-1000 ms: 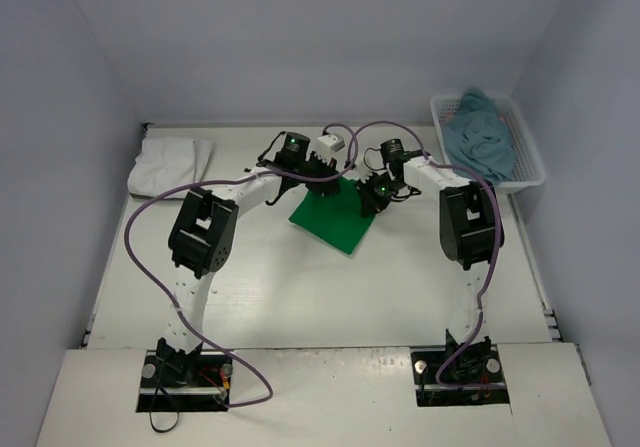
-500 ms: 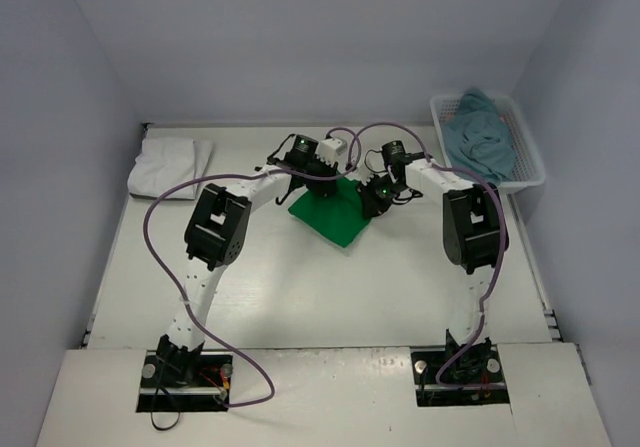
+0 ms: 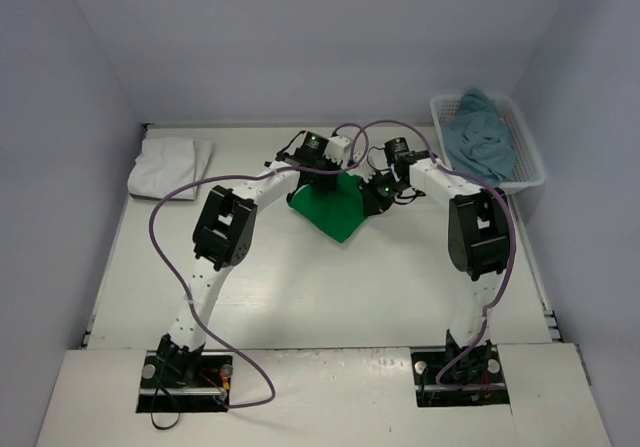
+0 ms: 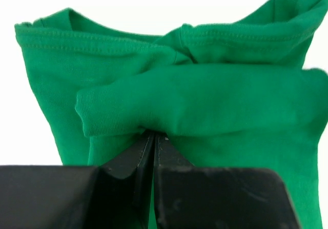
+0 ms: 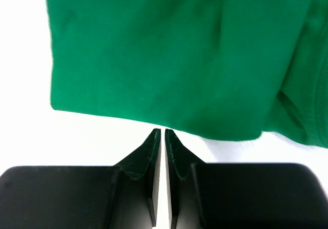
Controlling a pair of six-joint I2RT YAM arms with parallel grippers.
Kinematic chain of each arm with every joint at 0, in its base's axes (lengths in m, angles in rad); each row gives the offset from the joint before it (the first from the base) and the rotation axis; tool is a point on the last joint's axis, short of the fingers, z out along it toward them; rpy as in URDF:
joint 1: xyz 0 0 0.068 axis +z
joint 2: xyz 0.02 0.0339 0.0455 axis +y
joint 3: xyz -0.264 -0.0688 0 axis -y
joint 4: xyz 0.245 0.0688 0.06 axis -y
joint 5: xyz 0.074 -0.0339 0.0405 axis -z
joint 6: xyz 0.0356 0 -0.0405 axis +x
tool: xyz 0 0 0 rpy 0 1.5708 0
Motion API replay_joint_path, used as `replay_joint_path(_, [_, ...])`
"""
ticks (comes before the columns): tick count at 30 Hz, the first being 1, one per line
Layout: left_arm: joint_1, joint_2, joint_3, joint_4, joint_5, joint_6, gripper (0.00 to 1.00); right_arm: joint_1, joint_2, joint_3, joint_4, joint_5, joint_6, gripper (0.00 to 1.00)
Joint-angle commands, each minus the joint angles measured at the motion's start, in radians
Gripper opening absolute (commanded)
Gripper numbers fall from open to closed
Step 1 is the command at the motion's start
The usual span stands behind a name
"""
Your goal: Fold and stack the t-shirts
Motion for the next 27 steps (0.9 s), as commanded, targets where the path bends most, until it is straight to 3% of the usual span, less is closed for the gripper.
replay_joint_path(1, [0.001,-0.114,-0.057,-0.052,-0.036,0.008,0.0,-0.009,-0.057,0.048,0.011,-0.081,0.015,0.04])
replay_joint_path(7, [0.038,-0.289,-0.153,0.024,-0.073,0.022,0.0,-0.006,-0.046,0.101,0.021,-0.101,0.043,0.07])
replay_joint_path(11, [0.088,-0.343,-0.106,0.005,-0.05,0.007,0.35,0.005,-0.051,0.127,0.021,-0.1,0.055,0.1])
replay_joint_path(14, [0.125,-0.379,-0.098,-0.007,-0.03,-0.006,0.43,0.02,-0.04,0.157,0.022,-0.116,0.075,0.09])
replay_joint_path(20, [0.2,-0.432,-0.138,-0.006,-0.013,0.004,0.43,0.086,0.063,0.229,0.04,-0.138,0.108,0.0])
replay_joint_path(27, [0.325,-0.488,-0.213,0.002,0.028,0.007,0.35,0.207,0.234,0.423,0.044,-0.121,0.141,0.0])
